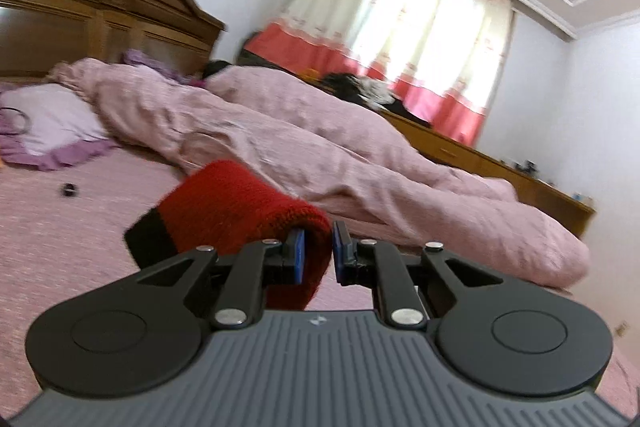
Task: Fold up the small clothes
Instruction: 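Grasp the sleeve cuff with the left gripper and lift it, then lay the sleeve across the cardigan body and open the left gripper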
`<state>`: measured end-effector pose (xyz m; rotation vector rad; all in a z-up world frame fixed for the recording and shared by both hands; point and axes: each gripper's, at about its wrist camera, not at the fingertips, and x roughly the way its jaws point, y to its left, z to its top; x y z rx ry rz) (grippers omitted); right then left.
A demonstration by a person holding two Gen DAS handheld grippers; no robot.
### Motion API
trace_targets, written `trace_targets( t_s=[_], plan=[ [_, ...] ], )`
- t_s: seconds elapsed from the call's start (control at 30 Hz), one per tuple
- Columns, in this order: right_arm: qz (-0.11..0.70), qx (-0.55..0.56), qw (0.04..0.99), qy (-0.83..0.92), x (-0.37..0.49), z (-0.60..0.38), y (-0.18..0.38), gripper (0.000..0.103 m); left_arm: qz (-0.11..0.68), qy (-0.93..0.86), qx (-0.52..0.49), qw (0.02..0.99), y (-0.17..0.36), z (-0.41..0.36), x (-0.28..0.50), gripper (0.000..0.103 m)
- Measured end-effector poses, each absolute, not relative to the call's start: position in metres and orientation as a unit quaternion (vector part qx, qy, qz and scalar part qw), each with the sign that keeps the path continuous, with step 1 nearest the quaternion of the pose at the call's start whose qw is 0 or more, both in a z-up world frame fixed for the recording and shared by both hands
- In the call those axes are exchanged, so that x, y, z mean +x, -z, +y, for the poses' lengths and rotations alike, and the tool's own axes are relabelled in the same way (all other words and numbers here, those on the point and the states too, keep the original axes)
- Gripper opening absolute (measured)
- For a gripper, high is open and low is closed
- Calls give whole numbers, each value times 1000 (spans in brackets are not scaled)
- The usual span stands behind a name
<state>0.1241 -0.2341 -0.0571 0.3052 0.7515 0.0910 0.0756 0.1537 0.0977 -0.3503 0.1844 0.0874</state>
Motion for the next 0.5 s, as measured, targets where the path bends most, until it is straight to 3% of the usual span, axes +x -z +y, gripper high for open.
trace_targets(
  t_s=[0.5],
  plan=[
    [366,165,915,-35,118,-247,63,53,158,75,-146,974,-66,49,119,17]
  ],
)
